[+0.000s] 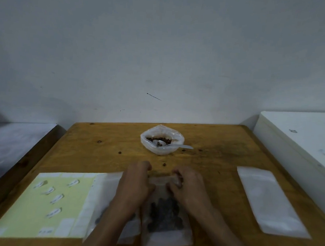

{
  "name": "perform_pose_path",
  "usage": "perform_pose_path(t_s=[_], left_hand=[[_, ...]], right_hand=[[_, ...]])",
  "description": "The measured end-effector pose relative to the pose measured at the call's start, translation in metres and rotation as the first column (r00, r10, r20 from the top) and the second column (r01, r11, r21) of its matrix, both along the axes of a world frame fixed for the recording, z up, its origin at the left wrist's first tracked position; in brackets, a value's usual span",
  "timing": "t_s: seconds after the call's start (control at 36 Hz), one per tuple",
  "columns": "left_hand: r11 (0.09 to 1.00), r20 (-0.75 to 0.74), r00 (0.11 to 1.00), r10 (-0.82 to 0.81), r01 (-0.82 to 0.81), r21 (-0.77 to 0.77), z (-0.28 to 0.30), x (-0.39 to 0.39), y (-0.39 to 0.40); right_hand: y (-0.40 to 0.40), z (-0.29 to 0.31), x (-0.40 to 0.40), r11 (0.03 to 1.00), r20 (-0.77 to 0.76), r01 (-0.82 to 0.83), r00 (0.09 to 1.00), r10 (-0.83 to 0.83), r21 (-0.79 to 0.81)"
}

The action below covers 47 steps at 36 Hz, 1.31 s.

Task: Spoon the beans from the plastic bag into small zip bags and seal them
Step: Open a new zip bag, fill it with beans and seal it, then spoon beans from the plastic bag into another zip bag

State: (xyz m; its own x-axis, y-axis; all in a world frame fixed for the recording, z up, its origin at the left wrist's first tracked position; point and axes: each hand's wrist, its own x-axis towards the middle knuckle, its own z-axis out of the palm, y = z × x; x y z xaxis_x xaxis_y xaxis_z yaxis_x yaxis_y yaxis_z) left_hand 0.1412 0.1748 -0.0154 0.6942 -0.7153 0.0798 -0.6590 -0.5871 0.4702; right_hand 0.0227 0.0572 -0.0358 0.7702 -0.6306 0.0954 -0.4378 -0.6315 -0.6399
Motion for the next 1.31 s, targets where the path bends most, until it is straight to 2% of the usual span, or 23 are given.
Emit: perform_pose_path(t_s=[0.17, 0.39, 0.5, 0.64, 0.78, 1.0, 1.17, 1.22, 1.31], left_hand=[[0.992, 0.074, 0.997, -0.001, 0.011, -0.126, 0.005, -0.003, -0.003], [0.961, 0.031, 0.991, -0.133, 0.136, -0.24, 0.022, -0.029, -0.048], [0.96, -0.033, 0.978, -0.206, 0.195, -0.202, 0.023, -0.053, -0.087], [0.959, -0.15, 0.95, -0.274, 0.257, -0.12, 0.016, -0.084, -0.14], [0.952, -0.202, 0.931, -0.303, 0.306, -0.016, 0.007, -0.108, -0.182], [0.964, -0.189, 0.949, -0.252, 0.263, 0.032, -0.01, -0.127, -0.207], [0.975, -0.221, 0.953, -0.206, 0.181, -0.129, -0.012, -0.129, -0.207], [0.966, -0.294, 0.936, -0.195, 0.132, -0.222, -0.01, -0.129, -0.207], [0.929, -0.444, 0.865, -0.234, 0.065, -0.363, -0.001, -0.13, -0.205]], right_hand=[[0.004, 0.004, -0.003, 0.996, 0.05, 0.037, 0.998, -0.033, -0.081], [-0.045, 0.03, -0.042, 0.953, 0.148, 0.302, 0.944, -0.293, -0.039], [-0.086, 0.029, -0.073, 0.902, 0.094, 0.429, 0.901, -0.424, -0.042], [-0.125, 0.024, -0.114, 0.788, -0.022, 0.613, 0.789, -0.614, -0.051], [-0.144, 0.008, -0.136, 0.768, -0.085, 0.64, 0.765, -0.639, -0.018], [-0.146, -0.008, -0.14, 0.773, 0.024, 0.635, 0.772, -0.635, 0.013], [-0.145, -0.003, -0.141, 0.74, 0.068, 0.664, 0.738, -0.671, 0.105], [-0.144, 0.003, -0.141, 0.719, 0.117, 0.682, 0.71, -0.694, 0.131], [-0.141, 0.018, -0.145, 0.689, 0.241, 0.699, 0.647, -0.724, 0.194]])
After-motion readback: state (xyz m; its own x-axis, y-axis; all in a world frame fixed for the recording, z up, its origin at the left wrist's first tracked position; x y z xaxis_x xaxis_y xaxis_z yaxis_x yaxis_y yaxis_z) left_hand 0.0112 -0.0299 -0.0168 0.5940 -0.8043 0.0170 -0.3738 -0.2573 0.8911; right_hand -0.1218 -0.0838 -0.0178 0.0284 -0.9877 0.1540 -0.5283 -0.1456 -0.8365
